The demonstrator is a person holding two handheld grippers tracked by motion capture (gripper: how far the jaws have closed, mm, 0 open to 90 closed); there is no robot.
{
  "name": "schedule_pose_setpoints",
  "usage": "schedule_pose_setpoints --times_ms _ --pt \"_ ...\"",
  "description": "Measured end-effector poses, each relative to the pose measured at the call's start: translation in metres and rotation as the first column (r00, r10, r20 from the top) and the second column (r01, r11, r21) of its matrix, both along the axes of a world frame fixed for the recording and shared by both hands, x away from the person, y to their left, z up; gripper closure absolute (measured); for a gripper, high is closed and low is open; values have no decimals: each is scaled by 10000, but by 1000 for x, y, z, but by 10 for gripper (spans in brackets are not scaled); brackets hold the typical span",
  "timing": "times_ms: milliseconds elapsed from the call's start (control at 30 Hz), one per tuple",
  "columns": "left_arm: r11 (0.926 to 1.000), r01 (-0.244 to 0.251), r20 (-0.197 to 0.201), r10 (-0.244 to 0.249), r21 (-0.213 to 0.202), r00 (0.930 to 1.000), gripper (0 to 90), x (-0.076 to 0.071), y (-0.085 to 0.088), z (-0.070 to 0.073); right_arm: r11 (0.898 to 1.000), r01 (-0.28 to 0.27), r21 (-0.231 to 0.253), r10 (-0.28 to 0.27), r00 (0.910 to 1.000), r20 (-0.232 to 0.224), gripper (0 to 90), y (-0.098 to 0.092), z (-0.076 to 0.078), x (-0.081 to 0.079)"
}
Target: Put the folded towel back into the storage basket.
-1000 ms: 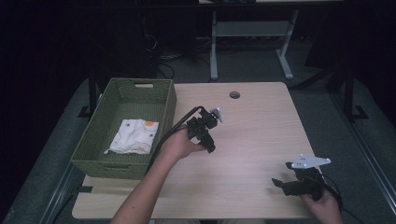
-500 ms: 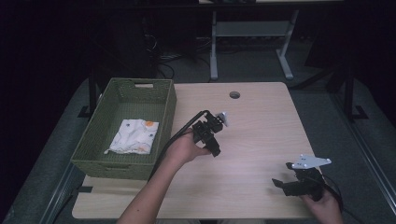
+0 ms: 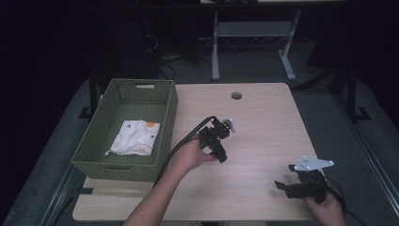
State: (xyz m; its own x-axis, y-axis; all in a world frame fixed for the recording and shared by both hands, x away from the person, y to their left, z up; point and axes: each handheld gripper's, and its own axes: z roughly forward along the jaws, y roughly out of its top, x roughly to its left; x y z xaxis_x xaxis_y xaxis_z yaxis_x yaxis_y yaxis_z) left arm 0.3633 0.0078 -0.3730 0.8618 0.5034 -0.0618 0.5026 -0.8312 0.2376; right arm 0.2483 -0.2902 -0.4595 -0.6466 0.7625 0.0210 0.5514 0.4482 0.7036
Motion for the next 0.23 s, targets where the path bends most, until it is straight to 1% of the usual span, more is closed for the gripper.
schedule_pose_setpoints --times_ms 233 --pt "10000 65 -60 -65 -23 10000 333 -2 0 -3 10000 -12 5 12 10000 -34 157 1 0 1"
